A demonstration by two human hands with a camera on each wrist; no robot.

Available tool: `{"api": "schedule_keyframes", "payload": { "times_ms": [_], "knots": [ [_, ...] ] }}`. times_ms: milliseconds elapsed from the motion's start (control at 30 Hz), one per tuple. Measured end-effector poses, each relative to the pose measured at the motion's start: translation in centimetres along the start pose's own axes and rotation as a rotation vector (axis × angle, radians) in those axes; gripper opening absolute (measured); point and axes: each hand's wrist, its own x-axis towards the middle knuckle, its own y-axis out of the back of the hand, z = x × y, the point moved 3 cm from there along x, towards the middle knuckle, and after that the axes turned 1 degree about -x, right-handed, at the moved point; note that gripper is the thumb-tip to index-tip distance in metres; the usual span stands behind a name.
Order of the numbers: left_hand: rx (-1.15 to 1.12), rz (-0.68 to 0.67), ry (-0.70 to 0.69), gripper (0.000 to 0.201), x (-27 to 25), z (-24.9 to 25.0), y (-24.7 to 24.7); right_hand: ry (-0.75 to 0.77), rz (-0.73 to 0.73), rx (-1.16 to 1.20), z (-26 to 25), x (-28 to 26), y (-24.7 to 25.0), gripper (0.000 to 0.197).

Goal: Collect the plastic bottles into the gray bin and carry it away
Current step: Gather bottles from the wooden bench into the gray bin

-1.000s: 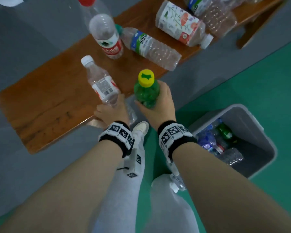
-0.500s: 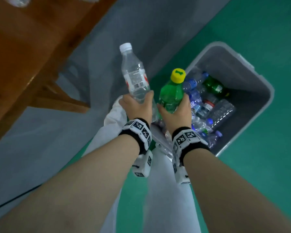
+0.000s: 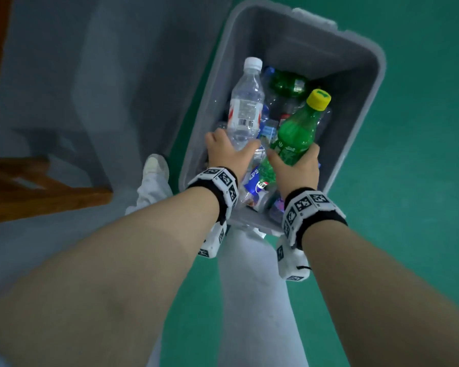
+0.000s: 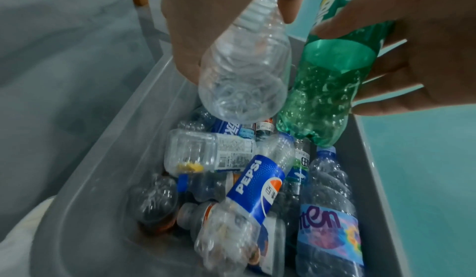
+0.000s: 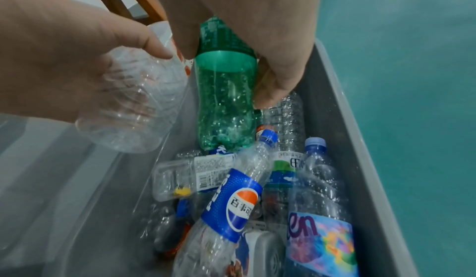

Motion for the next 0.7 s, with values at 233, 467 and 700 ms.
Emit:
{"api": "schedule_keyframes", "payload": {
  "times_ms": [233, 467, 700],
  "knots": [
    [0.119, -0.065, -0.07, 0.059, 4.3, 4.5, -1.3, -0.147, -0.012, 0.089, -1.4, 3.1, 1.5, 0.068],
    [0.346, -0.224, -0.149, 0.059, 12.3, 9.0, -3.3, -0.423, 0.001, 0.216, -3.0, 8.8, -0.3, 0.076],
    [0.532, -0.511, -0.132, 0.075, 18.1, 12.9, -5.9, -0.648, 0.026, 0.327, -4.3, 14.4, -3.3, 0.085]
  ]
}}
